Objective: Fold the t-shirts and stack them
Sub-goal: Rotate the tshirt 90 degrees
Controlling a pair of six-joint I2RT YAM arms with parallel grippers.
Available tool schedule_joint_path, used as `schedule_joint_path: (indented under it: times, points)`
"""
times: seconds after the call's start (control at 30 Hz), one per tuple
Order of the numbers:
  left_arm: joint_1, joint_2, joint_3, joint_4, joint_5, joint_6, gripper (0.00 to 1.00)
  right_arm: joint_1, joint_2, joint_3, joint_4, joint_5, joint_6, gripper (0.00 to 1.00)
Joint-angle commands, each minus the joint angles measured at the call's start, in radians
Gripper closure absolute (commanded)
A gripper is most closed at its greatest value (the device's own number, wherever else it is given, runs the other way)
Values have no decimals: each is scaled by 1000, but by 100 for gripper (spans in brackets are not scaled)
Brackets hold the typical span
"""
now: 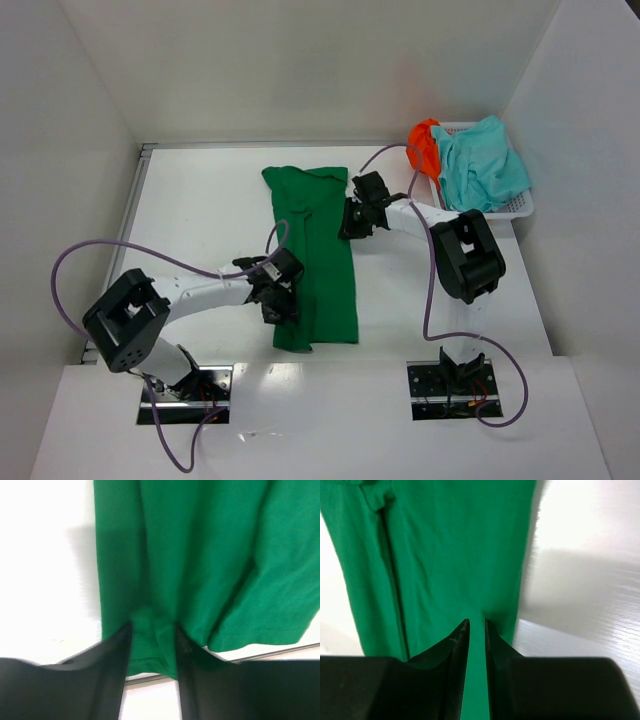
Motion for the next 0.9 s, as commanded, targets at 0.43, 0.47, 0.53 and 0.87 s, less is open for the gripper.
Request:
schedule_joint_path:
  times: [0.43,0.47,0.53,0.87]
  points:
    - [158,-240,60,37,-103,104,26,95,-177,-26,135,-201,79,54]
    - [169,-256,48,37,-90,114,29,109,-160,-11,135,-201,79,56]
    - [184,-256,11,60,-78,123,35,150,-125,25,135,-201,90,57]
    - [221,-150,-35,106,51,175,52,197,50,109,58,-127,90,61]
